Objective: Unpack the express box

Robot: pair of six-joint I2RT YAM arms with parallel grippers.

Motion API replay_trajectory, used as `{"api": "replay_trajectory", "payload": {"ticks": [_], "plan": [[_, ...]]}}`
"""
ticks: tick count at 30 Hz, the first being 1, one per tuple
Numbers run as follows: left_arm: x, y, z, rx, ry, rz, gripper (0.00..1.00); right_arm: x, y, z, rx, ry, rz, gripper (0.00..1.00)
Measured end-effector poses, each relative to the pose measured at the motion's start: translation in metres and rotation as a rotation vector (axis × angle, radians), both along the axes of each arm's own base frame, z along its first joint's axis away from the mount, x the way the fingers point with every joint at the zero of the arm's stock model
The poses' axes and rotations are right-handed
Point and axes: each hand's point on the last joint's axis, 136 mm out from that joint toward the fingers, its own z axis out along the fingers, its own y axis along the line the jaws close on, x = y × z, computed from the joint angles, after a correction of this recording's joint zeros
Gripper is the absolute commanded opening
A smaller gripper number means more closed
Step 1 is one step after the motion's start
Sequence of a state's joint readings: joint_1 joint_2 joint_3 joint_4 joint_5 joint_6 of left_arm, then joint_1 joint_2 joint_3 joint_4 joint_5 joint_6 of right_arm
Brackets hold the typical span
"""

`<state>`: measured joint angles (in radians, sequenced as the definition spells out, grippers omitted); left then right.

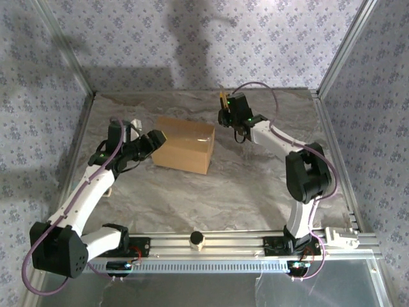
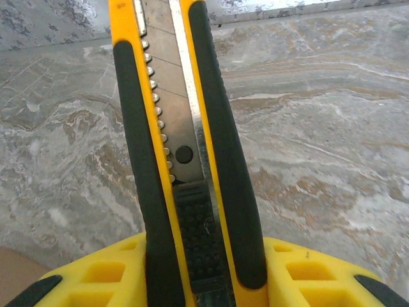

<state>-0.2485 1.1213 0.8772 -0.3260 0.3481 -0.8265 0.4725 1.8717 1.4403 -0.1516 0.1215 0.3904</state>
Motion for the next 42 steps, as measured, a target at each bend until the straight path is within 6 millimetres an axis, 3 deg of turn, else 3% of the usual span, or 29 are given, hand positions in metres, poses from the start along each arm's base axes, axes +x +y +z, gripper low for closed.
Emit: {"api": "replay_trajectory", "payload": {"ticks": [4, 9, 18, 27, 35, 38, 42], "plan": [[0.000, 0.001, -0.005, 0.002, 0.005, 0.004, 0.70, 0.005, 0.011, -0.014, -0.002, 0.020, 0.027, 0.00], [0.003, 0.002, -0.017, 0.004, 0.025, 0.010, 0.70, -0.003, 0.026, -0.016, 0.009, 0.010, 0.062, 0.00], [0.006, 0.002, -0.031, 0.016, 0.058, 0.014, 0.70, -0.054, 0.030, -0.032, 0.001, 0.059, 0.107, 0.00], [0.010, 0.006, -0.034, 0.032, 0.050, 0.026, 0.70, -0.091, 0.024, -0.018, 0.023, 0.047, 0.107, 0.00], [0.006, 0.012, -0.026, 0.044, 0.028, 0.032, 0.70, -0.115, -0.009, 0.016, -0.012, 0.009, 0.037, 0.00], [0.002, 0.013, -0.015, 0.038, -0.004, 0.030, 0.70, -0.135, -0.016, 0.027, -0.031, -0.005, 0.042, 0.00], [-0.002, 0.014, -0.005, 0.035, -0.033, 0.027, 0.70, -0.171, -0.009, 0.032, -0.074, -0.006, 0.098, 0.00]]}}
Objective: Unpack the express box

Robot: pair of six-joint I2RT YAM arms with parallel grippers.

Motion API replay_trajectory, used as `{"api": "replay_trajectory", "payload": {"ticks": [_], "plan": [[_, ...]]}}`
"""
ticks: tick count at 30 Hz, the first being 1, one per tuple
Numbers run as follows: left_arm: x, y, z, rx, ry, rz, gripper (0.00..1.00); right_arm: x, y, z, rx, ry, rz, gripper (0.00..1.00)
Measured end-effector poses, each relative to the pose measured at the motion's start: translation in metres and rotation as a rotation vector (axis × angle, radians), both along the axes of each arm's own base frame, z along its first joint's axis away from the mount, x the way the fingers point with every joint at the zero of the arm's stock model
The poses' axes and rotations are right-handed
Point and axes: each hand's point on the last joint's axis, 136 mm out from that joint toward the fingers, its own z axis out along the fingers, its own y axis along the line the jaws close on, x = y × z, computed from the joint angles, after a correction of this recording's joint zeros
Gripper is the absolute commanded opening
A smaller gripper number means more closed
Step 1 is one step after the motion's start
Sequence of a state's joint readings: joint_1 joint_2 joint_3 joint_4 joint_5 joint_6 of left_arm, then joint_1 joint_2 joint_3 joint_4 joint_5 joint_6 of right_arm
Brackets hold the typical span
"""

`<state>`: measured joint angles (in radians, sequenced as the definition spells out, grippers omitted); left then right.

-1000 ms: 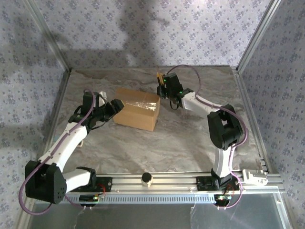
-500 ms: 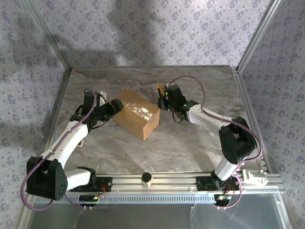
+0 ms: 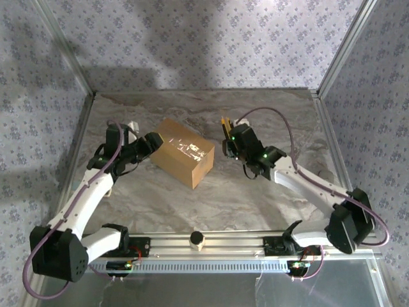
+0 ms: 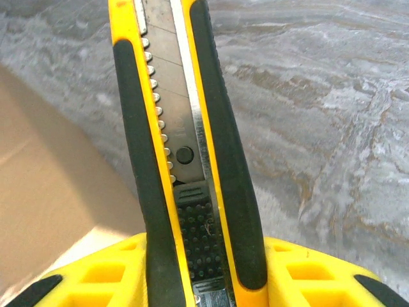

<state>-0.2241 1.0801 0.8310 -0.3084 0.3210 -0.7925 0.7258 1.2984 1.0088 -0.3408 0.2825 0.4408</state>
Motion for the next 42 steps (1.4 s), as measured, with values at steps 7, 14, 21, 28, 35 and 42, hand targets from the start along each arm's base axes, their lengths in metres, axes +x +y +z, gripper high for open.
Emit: {"api": "replay_trajectory", "payload": {"ticks": [7, 14, 21, 28, 35, 42], "plan": [[-0.007, 0.000, 0.011, 0.004, -0.037, -0.012, 0.70, -0.057, 0.002, -0.008, -0.063, 0.042, 0.076, 0.00], [-0.014, -0.009, 0.012, 0.013, -0.040, -0.046, 0.70, -0.093, 0.012, 0.000, -0.075, 0.027, 0.153, 0.00], [-0.028, -0.022, 0.015, 0.015, -0.060, -0.093, 0.70, -0.106, 0.014, -0.009, -0.121, 0.074, 0.158, 0.00], [-0.041, -0.036, 0.003, 0.016, -0.038, -0.144, 0.70, -0.125, 0.024, -0.025, -0.183, 0.149, 0.171, 0.00], [-0.040, -0.041, 0.009, 0.001, -0.062, -0.154, 0.70, -0.143, 0.022, -0.037, -0.233, 0.195, 0.164, 0.00], [-0.038, -0.042, 0.012, -0.006, -0.076, -0.153, 0.70, -0.144, 0.010, -0.039, -0.258, 0.208, 0.112, 0.00]]}}
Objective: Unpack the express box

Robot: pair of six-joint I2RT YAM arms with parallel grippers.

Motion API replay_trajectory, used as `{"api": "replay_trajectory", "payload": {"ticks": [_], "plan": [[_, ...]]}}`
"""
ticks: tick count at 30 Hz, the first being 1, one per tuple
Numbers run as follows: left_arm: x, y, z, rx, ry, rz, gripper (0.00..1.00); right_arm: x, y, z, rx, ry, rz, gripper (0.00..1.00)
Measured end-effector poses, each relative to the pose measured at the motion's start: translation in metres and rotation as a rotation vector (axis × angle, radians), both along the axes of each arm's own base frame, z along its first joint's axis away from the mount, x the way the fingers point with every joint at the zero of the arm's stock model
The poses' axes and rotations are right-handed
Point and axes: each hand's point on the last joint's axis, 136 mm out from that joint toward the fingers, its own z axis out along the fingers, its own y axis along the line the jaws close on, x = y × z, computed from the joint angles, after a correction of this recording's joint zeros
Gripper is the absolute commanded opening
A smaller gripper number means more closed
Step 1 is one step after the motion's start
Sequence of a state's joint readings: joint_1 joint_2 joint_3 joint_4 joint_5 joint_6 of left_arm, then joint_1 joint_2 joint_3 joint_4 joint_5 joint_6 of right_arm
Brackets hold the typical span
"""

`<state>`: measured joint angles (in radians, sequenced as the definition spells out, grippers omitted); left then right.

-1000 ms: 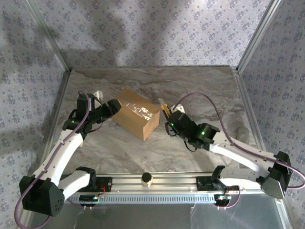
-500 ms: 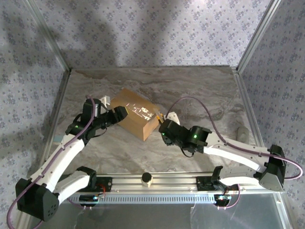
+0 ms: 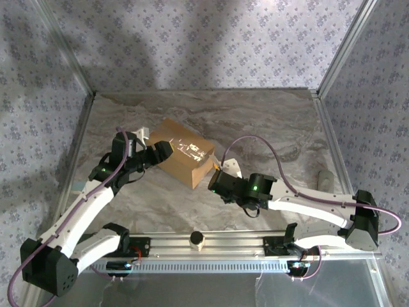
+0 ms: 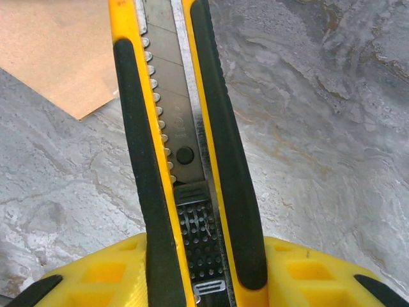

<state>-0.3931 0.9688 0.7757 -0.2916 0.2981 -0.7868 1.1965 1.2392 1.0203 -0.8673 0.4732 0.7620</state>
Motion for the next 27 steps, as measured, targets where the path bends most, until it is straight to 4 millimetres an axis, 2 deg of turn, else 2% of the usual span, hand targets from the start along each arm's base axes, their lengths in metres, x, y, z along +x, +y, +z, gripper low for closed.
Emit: {"api": "replay_trajectory", "payload": {"ticks": [13, 27], "plan": [[0.004, -0.010, -0.010, 0.003, 0.029, -0.017, 0.71, 0.001, -0.004, -0.002, -0.014, 0.000, -0.018, 0.00], [0.005, -0.012, -0.009, -0.001, 0.020, -0.020, 0.70, 0.011, -0.002, -0.008, -0.023, -0.001, -0.035, 0.00]]}}
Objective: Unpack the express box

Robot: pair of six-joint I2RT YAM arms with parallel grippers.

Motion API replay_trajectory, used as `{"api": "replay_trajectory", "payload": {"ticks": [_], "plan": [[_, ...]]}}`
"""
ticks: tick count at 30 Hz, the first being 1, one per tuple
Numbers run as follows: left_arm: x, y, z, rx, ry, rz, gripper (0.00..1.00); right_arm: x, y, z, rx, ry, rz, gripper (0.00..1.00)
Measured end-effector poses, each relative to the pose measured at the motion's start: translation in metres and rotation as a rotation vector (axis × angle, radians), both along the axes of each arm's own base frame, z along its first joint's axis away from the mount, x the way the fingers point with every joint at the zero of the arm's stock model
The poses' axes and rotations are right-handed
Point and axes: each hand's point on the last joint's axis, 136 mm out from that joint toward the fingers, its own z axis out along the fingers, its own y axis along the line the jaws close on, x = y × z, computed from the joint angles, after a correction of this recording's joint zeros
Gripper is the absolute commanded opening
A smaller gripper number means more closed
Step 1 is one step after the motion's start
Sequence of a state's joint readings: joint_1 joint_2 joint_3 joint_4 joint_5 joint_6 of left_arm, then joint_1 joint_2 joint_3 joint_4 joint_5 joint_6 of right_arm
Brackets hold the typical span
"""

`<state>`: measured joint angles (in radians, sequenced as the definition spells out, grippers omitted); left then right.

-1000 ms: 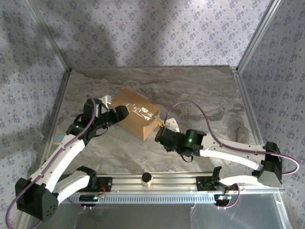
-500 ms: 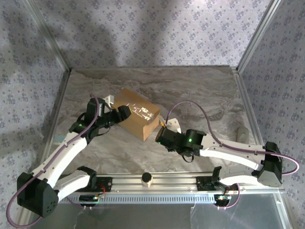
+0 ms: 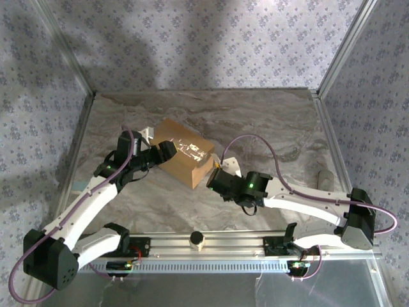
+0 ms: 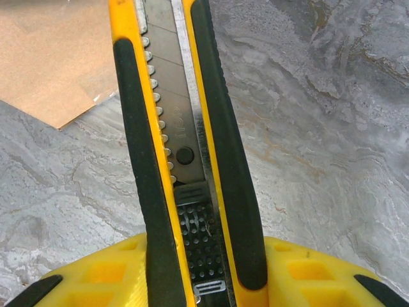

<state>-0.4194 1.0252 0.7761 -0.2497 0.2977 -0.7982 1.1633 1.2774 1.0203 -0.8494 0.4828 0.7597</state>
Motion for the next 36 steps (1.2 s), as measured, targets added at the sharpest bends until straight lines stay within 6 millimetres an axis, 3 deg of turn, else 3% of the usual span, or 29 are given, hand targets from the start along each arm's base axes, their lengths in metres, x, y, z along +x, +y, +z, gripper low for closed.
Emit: {"api": "replay_trajectory", "payload": {"ticks": [32, 36], "plan": [[0.003, -0.001, 0.000, 0.000, -0.001, 0.007, 0.71, 0.013, 0.010, -0.001, -0.014, -0.003, 0.003, 0.00], [0.005, 0.002, 0.009, 0.032, -0.009, 0.009, 0.71, 0.012, 0.011, 0.001, -0.011, 0.000, 0.005, 0.00]]}}
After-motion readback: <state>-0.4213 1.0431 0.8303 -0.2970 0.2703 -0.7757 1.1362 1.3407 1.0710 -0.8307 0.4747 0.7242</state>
